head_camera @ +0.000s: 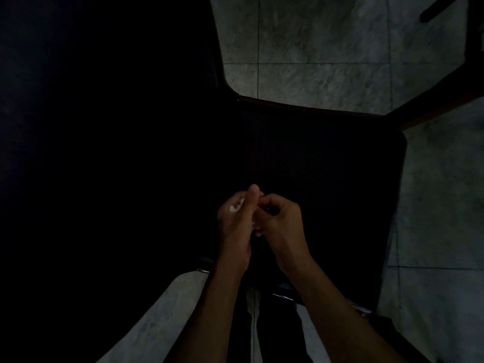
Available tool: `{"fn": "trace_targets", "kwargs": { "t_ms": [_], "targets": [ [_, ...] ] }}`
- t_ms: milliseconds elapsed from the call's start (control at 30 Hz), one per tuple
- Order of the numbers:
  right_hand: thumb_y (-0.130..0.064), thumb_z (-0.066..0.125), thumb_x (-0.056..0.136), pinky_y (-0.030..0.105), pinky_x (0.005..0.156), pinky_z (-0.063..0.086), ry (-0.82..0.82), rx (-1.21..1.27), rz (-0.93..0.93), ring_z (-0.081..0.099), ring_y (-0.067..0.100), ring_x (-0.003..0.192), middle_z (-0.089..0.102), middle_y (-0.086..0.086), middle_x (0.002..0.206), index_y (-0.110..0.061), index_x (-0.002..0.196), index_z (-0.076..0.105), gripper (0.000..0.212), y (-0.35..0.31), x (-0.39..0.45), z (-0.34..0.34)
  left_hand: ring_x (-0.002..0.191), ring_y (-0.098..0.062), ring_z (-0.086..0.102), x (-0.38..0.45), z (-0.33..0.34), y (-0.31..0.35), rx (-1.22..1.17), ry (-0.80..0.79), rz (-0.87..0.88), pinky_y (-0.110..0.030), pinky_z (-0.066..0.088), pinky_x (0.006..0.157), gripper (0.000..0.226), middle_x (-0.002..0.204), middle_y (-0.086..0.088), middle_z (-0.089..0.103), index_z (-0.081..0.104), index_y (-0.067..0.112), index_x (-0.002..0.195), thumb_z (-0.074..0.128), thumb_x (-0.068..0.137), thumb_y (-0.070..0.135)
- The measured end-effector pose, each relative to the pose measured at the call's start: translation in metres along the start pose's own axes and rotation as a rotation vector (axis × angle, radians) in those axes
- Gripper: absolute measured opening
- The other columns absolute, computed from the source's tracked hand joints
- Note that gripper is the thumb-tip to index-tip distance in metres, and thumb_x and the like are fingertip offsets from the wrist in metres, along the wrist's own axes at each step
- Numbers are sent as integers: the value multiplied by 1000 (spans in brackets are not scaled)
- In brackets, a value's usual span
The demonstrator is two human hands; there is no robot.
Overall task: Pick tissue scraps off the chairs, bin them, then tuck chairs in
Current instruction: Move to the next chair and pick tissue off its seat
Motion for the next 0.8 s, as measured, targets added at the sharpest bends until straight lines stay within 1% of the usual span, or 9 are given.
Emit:
{"fn": "trace_targets", "kwargs": {
  "t_ms": [67, 200, 267, 333, 433, 467, 533, 633, 800],
  "targets": [
    [-8, 65, 92, 16, 56, 50, -36, -38, -27, 71, 11, 69, 75, 3, 77, -10, 83, 73, 12, -2, -2, 0, 90, -21, 73, -2, 0, -4, 30, 62, 16, -32, 59, 71, 12, 90, -2, 76, 76, 27, 85, 68, 90, 33],
    [-8, 66, 90, 13, 58, 49, -113, -57, -23, 71, 8, 73, 76, -3, 80, -14, 83, 74, 13, -5, -7, -4, 89, -12, 72, -5, -5, -2, 26, 126, 72, -23, 57, 70, 20, 92, 6, 76, 75, 36, 96, 63, 93, 20],
    [-9, 66, 89, 13, 58, 49, -66, -92, -21, 70, 6, 72, 75, -4, 80, -16, 85, 72, 11, -6, -11, -13, 85, -9, 72, -9, -3, 2, 38, 129, 99, -22, 57, 69, 25, 89, 8, 75, 71, 34, 107, 64, 91, 15],
    [-13, 65, 89, 16, 61, 49, 63, -210, -37, 67, 3, 72, 72, -4, 79, -20, 88, 69, 8, -8, -13, -28, 79, -8, 71, -15, 1, 8, 86, 133, 126, -24, 57, 67, 26, 84, 6, 74, 69, 29, 104, 63, 89, 9],
    [-21, 65, 88, 16, 74, 47, 180, -461, -100, 63, 3, 92, 66, -8, 102, -24, 104, 63, 17, -22, -18, -47, 78, -6, 68, -27, 4, 22, 322, 117, 226, -24, 56, 69, 19, 85, 5, 71, 70, 25, 94, 62, 89, 9],
    [-24, 66, 88, 19, 80, 47, 180, -546, -134, 60, 6, 100, 63, -5, 112, -22, 113, 61, 26, -30, -22, -51, 76, -2, 66, -33, 5, 28, 412, 106, 258, -19, 53, 67, 17, 84, 7, 70, 69, 24, 94, 62, 89, 10],
    [-29, 66, 87, 33, 92, 49, 177, -704, -205, 55, 16, 112, 57, 2, 126, -18, 126, 57, 41, -50, -30, -56, 76, -2, 64, -48, 8, 44, 555, 89, 313, -14, 49, 65, 14, 85, 9, 68, 70, 22, 94, 62, 89, 11],
    [-37, 65, 85, 48, 99, 46, 197, -892, -283, 51, 27, 122, 52, 7, 137, -18, 133, 52, 53, -93, -51, -61, 82, -14, 63, -77, 15, 80, 711, 71, 466, -26, 52, 74, 11, 93, -3, 68, 70, 13, 94, 63, 88, 9],
    [-44, 63, 84, 53, 109, 34, 247, -1062, -404, 37, 30, 136, 40, 4, 152, -22, 140, 46, 63, -172, -94, -57, 85, -25, 60, -125, 20, 157, 875, 91, 696, -42, 53, 74, 9, 93, -8, 63, 68, 8, 93, 63, 85, 9]
  ]
}}
Point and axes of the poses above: each hand's wrist, its own x-axis towards the middle knuckle, its own z-axis out of the palm, y = z × x, the point moved 3 cm from there along x, towards the middle knuckle
